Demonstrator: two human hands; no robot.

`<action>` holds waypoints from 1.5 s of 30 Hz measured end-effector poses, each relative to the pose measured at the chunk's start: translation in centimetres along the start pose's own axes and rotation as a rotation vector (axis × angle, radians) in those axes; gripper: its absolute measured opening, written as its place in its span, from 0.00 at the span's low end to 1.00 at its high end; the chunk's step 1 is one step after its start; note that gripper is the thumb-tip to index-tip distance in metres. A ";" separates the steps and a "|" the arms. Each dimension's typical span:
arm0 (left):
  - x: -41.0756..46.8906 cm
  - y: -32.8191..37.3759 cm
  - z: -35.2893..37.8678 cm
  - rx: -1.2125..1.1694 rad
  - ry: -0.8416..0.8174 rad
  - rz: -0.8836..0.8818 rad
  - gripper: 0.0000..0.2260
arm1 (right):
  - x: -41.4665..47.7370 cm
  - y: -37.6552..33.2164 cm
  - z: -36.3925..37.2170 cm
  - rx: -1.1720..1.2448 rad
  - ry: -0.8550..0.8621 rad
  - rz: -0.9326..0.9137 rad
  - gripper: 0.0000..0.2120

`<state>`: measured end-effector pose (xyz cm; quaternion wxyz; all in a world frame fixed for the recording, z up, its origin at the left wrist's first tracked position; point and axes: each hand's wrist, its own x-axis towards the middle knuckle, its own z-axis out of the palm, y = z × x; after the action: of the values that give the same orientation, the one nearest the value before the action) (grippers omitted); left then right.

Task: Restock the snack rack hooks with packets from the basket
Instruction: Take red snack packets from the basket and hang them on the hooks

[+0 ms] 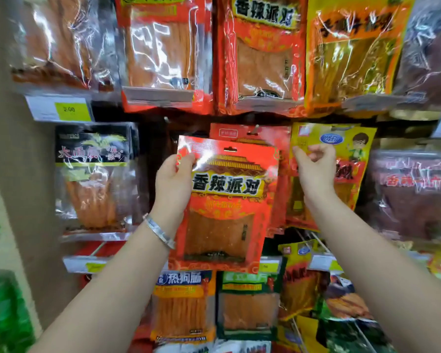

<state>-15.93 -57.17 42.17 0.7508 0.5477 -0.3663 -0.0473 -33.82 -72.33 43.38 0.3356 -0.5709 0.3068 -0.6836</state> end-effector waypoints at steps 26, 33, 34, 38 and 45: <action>-1.0 3.1 7.2 0.360 -0.178 0.576 0.28 | 3.4 -2.3 1.7 0.148 -0.216 -0.061 0.13; -1.1 2.6 6.9 0.279 -0.207 0.541 0.30 | 3.4 0.5 1.9 0.015 -0.181 -0.096 0.12; -1.1 2.3 6.8 0.286 -0.214 0.536 0.30 | 3.1 0.9 1.9 -0.013 -0.158 -0.126 0.14; -1.0 -0.4 6.1 0.433 -0.234 0.529 0.27 | 1.0 2.9 1.0 -0.340 -0.091 -0.480 0.25; -0.9 -7.9 4.2 0.802 -0.332 0.395 0.25 | -3.1 7.6 0.2 -0.819 -0.400 -0.725 0.27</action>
<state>-16.51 -63.17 35.52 0.4059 0.6992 -0.5678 0.1547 -32.42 -74.24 35.54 -0.1167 -0.8407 0.2616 -0.4595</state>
